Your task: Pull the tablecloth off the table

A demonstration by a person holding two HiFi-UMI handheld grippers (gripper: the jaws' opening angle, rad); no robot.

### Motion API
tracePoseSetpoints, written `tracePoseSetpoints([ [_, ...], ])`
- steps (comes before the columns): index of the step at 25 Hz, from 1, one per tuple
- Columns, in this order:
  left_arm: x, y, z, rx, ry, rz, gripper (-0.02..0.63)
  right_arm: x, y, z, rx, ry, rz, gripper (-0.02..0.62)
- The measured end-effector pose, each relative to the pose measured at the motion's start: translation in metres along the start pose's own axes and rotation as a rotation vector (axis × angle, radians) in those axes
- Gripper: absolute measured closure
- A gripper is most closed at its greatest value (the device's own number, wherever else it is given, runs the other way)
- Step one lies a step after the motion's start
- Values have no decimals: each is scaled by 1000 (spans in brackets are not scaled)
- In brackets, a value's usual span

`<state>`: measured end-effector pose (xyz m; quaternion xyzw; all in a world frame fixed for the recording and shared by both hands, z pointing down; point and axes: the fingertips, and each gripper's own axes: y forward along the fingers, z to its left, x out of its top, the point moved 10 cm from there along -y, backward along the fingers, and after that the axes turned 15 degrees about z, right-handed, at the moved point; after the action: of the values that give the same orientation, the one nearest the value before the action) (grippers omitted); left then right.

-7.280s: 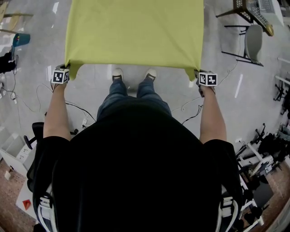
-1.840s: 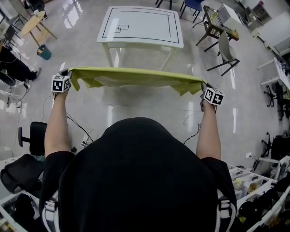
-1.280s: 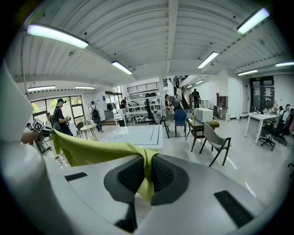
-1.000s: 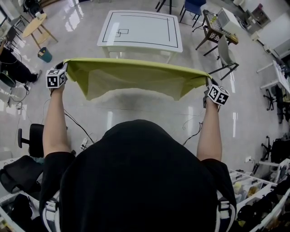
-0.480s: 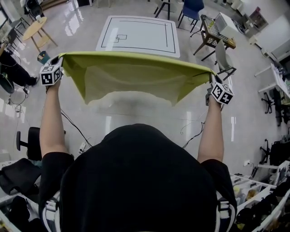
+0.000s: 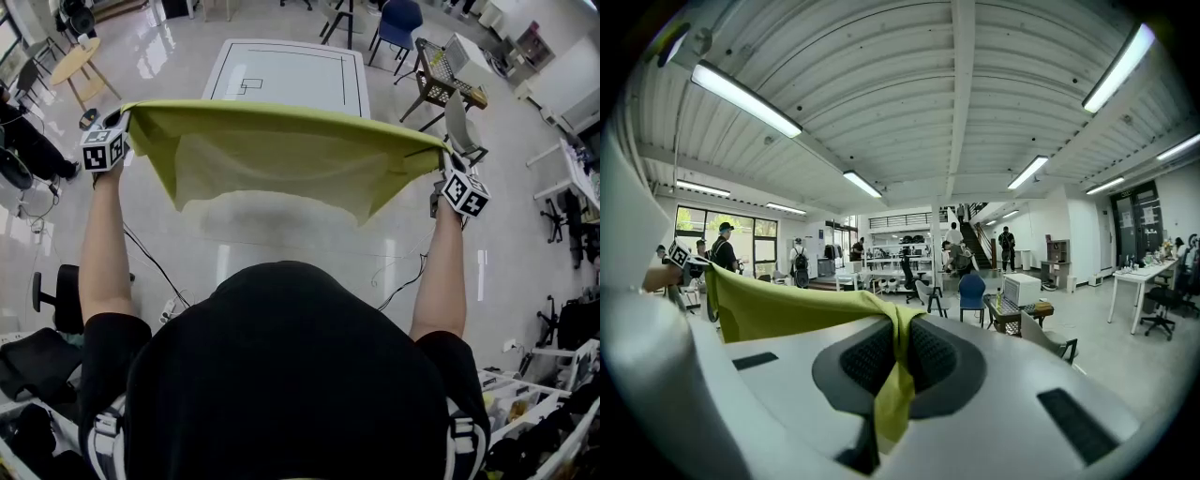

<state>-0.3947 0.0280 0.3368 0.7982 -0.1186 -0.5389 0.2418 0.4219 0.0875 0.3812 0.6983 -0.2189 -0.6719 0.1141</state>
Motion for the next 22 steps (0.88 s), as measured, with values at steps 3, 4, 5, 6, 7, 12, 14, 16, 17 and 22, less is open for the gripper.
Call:
tracePoseSetpoints([
  [3, 2, -4, -2, 3, -15, -7, 581, 3, -3, -1, 6, -8, -2, 569],
  [4, 3, -5, -1, 3, -18, -9, 581, 3, -3, -1, 11, -11, -4, 569],
  [5, 3, -6, -1, 4, -21, -11, 581, 5, -4, 0, 11, -16, -6, 570],
  [6, 3, -7, 0, 4, -23, -11, 581, 6, -5, 0, 6, -24, -9, 569],
  [7, 3, -7, 0, 4, -24, -12, 581, 7, -6, 0, 2, -29, -12, 570],
  [12, 2, -5, -1, 3, -32, -10, 581, 6, -5, -1, -1, -27, -14, 569],
  [14, 1, -4, -2, 3, -37, -12, 581, 3, -5, -2, -2, -28, -4, 569],
  [16, -3, -3, -3, 0, -44, -9, 581, 0, -5, -2, -3, -30, 5, 569],
  [17, -6, -2, -4, -2, -47, -8, 581, -1, -5, -2, -2, -31, 8, 569],
  [22, -13, 1, -6, -6, -61, 1, 581, -1, -3, -1, -2, -30, 11, 569],
])
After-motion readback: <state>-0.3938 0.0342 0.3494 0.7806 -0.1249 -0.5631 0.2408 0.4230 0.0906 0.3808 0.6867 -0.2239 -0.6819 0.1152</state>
